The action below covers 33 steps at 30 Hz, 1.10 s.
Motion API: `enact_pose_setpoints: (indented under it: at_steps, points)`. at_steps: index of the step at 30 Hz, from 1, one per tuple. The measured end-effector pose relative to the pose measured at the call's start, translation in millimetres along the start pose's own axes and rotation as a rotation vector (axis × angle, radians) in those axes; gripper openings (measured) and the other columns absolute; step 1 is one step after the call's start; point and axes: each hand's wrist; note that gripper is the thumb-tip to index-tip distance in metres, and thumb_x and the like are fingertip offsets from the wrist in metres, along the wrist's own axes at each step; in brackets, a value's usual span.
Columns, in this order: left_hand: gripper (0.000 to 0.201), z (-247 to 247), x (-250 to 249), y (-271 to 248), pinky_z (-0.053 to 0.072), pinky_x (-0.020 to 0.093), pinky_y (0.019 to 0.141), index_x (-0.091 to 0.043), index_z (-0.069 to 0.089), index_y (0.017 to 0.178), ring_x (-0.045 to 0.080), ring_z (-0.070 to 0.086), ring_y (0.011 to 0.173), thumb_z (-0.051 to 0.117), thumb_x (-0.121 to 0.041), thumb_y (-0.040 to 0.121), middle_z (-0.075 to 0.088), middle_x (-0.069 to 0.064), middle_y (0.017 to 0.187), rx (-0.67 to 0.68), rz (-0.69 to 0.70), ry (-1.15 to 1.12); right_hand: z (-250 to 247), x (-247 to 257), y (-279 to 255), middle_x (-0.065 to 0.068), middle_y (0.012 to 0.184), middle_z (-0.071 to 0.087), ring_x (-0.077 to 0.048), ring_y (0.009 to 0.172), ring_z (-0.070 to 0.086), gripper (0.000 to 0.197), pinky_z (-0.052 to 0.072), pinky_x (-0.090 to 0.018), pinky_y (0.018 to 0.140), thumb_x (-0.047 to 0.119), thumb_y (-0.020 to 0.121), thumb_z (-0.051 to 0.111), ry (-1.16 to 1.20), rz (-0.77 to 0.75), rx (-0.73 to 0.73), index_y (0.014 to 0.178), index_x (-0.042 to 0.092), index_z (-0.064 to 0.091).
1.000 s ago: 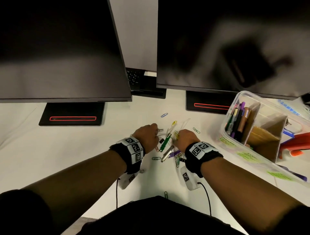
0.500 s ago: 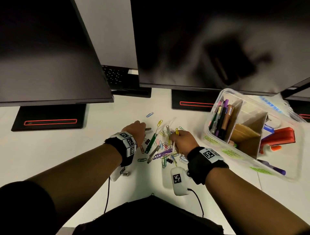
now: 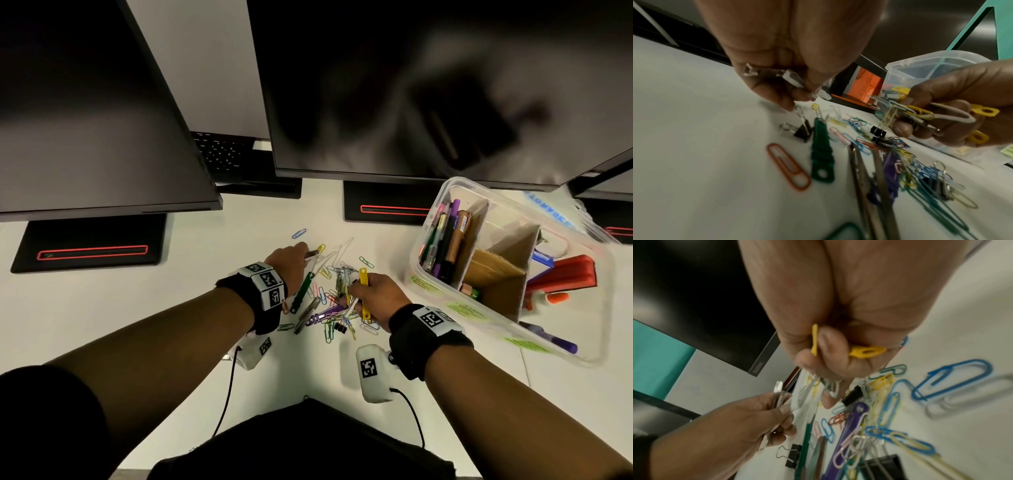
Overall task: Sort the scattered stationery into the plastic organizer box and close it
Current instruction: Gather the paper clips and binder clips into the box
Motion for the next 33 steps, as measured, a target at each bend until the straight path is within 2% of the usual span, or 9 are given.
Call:
enact_pose_setpoints:
  at_steps: [4, 6, 12, 16, 20, 23, 25, 30, 33]
  points:
    - [0.026, 3.1, -10.7, 2.1, 0.043, 0.037, 0.075, -0.003, 0.042, 0.117, 0.035, 0.058, 0.098, 0.037, -0.002, 0.092, 0.06, 0.02, 0.109, 0.005, 0.014, -0.055, -3.9, -5.6, -2.2, -0.024, 0.067, 0.066, -0.016, 0.044, 0.048, 0.027, 0.04, -0.028, 0.051, 0.005, 0.083, 0.059, -0.051, -0.059, -0.027, 0.058, 0.016, 0.053]
    - [0.026, 4.7, -16.8, 2.6, 0.044, 0.038, 0.079, -0.003, 0.042, 0.118, 0.035, 0.058, 0.102, 0.038, -0.004, 0.093, 0.059, 0.019, 0.113, -0.001, -0.002, -0.042, -7.3, -9.4, -3.1, -0.01, 0.054, 0.056, -0.009, 0.037, 0.048, 0.028, 0.039, -0.027, 0.05, 0.005, 0.082, 0.065, -0.04, -0.071, -0.07, 0.06, 0.014, 0.05]
    - [0.045, 11.2, -21.2, 7.1, 0.045, 0.039, 0.088, -0.007, 0.043, 0.121, 0.032, 0.056, 0.111, 0.056, -0.037, 0.09, 0.058, 0.014, 0.122, -0.02, -0.027, 0.026, -11.5, -7.1, -14.1, -0.007, 0.059, 0.05, -0.008, 0.042, 0.052, 0.027, 0.041, -0.021, 0.047, 0.02, 0.083, 0.069, -0.189, -0.13, -0.136, 0.074, 0.007, 0.047]
    - [0.042, 13.9, -20.7, 9.3, 0.045, 0.037, 0.089, -0.007, 0.045, 0.119, 0.033, 0.057, 0.111, 0.06, -0.031, 0.089, 0.059, 0.015, 0.121, -0.042, -0.026, 0.08, -10.1, 6.2, -32.4, -0.014, 0.07, 0.057, -0.03, 0.069, 0.058, 0.023, 0.046, -0.034, 0.066, 0.021, 0.089, 0.058, -0.288, -0.236, -0.176, 0.074, 0.008, 0.048]
    - [0.034, 14.4, -21.2, 10.1, 0.044, 0.037, 0.093, -0.008, 0.049, 0.118, 0.032, 0.056, 0.113, 0.054, -0.028, 0.092, 0.059, 0.015, 0.121, -0.042, -0.036, 0.119, -21.6, 39.0, -61.7, -0.015, 0.074, 0.062, -0.027, 0.063, 0.056, 0.017, 0.048, -0.035, 0.065, 0.021, 0.093, 0.053, -0.253, -0.403, -0.182, 0.081, 0.008, 0.052]
    - [0.031, 12.8, -21.2, 10.7, 0.046, 0.035, 0.089, -0.008, 0.052, 0.113, 0.031, 0.059, 0.108, 0.05, -0.031, 0.093, 0.062, 0.014, 0.117, -0.013, -0.03, 0.125, -57.5, 66.2, -72.8, -0.005, 0.067, 0.059, -0.011, 0.054, 0.053, 0.018, 0.046, -0.025, 0.058, 0.019, 0.094, 0.052, -0.086, -0.462, -0.357, 0.075, 0.018, 0.051]
    - [0.03, 10.4, -23.6, 9.4, 0.046, 0.033, 0.084, -0.007, 0.053, 0.11, 0.031, 0.06, 0.104, 0.043, -0.031, 0.095, 0.063, 0.014, 0.114, 0.008, -0.035, 0.137, -93.9, 76.0, -71.3, -0.004, 0.069, 0.058, -0.007, 0.06, 0.055, 0.018, 0.046, -0.019, 0.063, 0.021, 0.093, 0.053, 0.001, -0.438, -0.564, 0.077, 0.014, 0.055]
    - [0.03, 0.3, -33.8, -3.8, 0.044, 0.033, 0.081, -0.007, 0.051, 0.113, 0.029, 0.058, 0.104, 0.039, -0.029, 0.097, 0.061, 0.014, 0.116, -0.018, -0.01, 0.157, -179.0, 59.3, -33.9, -0.02, 0.088, 0.067, -0.036, 0.084, 0.065, 0.021, 0.053, -0.046, 0.083, 0.023, 0.09, 0.053, -0.084, -0.268, -0.91, 0.091, 0.003, 0.059]
    - [0.029, -8.4, -44.9, -15.1, 0.044, 0.033, 0.076, -0.007, 0.051, 0.108, 0.028, 0.059, 0.097, 0.04, -0.031, 0.097, 0.06, 0.014, 0.111, -0.074, 0.019, 0.12, -201.6, 48.2, -23.3, -0.022, 0.098, 0.067, -0.037, 0.093, 0.063, 0.023, 0.05, -0.038, 0.085, 0.021, 0.089, 0.054, -0.206, -0.166, -0.909, 0.099, 0.001, 0.06]
Point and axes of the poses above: each hand's wrist, its own y-axis towards the middle knuckle, its own z-axis out of the palm, x = y × z
